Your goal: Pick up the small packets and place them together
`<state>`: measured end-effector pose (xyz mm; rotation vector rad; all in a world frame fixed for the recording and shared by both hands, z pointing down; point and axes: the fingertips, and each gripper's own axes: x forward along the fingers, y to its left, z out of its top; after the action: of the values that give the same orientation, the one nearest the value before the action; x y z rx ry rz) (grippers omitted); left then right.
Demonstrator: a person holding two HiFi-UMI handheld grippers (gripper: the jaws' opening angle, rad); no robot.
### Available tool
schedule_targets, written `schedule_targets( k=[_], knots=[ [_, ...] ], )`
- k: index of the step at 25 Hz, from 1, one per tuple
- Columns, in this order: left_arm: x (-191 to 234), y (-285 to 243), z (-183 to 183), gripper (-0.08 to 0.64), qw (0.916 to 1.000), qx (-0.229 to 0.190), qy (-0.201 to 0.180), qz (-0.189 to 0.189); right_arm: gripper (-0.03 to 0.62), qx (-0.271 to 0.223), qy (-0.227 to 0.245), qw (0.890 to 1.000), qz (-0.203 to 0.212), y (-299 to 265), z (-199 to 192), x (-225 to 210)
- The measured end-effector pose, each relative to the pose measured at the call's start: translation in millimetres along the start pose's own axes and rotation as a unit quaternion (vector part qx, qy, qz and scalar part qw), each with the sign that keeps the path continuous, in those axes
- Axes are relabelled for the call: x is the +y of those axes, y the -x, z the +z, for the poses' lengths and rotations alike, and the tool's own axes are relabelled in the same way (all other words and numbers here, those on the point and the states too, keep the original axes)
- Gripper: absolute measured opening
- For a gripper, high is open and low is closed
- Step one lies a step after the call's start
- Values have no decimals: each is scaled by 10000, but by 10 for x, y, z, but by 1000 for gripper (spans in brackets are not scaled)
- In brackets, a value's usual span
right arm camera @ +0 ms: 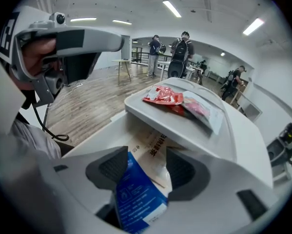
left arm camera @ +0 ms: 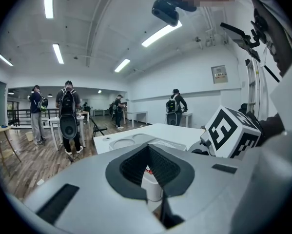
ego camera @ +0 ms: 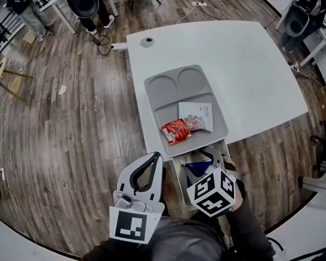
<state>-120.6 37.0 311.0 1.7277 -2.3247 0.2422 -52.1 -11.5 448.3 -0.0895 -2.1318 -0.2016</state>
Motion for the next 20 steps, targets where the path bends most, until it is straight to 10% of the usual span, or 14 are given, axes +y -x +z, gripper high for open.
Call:
schedule_targets(
  k=[9, 12, 20],
  knots=[
    [146, -76, -130, 0, 9999, 144, -6, 23, 233, -161, -619, 9978, 174, -159, 1, -103],
    [162, -85, -145, 0, 9999, 151, 0, 31, 14, -133, -687, 9974, -183, -169, -20, -237],
    [141, -52, -141, 0, 9999, 139, -5, 40, 3, -101, -508, 9985, 170, -121, -31, -109]
  ],
)
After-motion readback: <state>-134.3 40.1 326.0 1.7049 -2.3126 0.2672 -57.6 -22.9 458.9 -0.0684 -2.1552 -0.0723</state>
